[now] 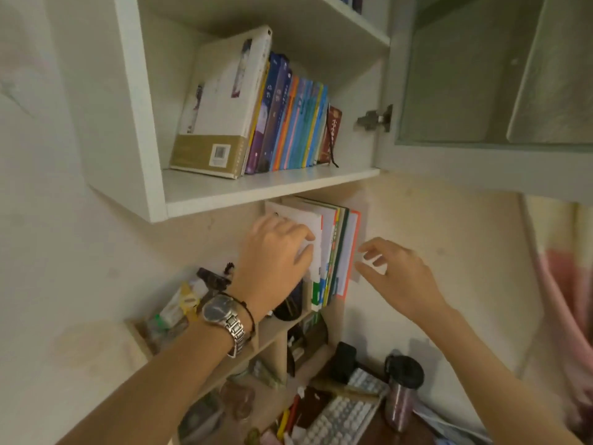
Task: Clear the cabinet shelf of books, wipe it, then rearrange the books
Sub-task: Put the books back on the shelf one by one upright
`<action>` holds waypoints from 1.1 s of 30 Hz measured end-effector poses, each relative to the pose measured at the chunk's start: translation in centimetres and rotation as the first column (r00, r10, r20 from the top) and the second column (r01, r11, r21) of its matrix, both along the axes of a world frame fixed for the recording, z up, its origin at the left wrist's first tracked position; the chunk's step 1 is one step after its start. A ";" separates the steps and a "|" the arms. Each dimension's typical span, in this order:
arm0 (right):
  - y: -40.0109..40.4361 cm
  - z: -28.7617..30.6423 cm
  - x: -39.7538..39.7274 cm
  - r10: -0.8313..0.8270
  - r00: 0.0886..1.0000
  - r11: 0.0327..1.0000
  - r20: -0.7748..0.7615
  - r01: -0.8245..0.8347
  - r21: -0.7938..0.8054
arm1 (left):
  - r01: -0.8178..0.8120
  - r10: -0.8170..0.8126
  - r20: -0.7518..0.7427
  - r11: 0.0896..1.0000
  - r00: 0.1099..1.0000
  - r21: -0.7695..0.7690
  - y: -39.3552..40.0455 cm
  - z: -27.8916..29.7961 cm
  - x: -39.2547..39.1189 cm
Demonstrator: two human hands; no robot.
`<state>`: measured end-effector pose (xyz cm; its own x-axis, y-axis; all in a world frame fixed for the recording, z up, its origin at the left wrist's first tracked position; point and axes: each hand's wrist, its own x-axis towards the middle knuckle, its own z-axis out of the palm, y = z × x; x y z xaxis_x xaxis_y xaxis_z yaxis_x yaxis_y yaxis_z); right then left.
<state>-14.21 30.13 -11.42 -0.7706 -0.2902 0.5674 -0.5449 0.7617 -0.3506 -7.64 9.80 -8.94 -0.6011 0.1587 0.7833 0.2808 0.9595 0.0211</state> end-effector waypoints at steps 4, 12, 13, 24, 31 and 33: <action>1.9 -4.9 1.4 -0.036 0.996 0.999 0.082 0.038 -0.026 | 0.064 -0.072 0.113 0.995 0.991 0.070 1.0 -5.3 -0.1; 5.2 -14.9 4.0 -0.104 0.952 0.991 0.288 0.125 -0.053 | 0.101 -0.185 0.447 0.973 0.875 0.206 3.4 -16.5 0.2; 5.7 -16.3 4.4 -0.116 0.943 0.989 0.312 0.137 -0.048 | 0.102 -0.197 0.474 0.971 0.858 0.217 3.7 -18.0 0.3; 8.7 -31.3 10.4 -0.247 0.705 0.955 0.664 0.294 0.044 | -0.030 -0.226 0.798 0.956 0.558 0.292 6.9 -34.2 3.9; 9.0 -37.5 13.3 -0.300 0.513 0.898 0.805 0.437 0.056 | -0.127 -0.240 0.894 0.943 0.379 0.307 8.5 -41.6 4.4; 8.9 -39.2 14.3 -0.270 0.454 0.883 0.849 0.469 0.030 | -0.159 -0.249 0.900 0.933 0.358 0.321 8.7 -43.0 4.4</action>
<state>0.08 39.07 -50.61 -0.9159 0.1702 -0.3637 0.3752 0.6851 -0.6244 -3.26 18.51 -51.93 -0.9612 0.0953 -0.2590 -0.0716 0.8203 0.5674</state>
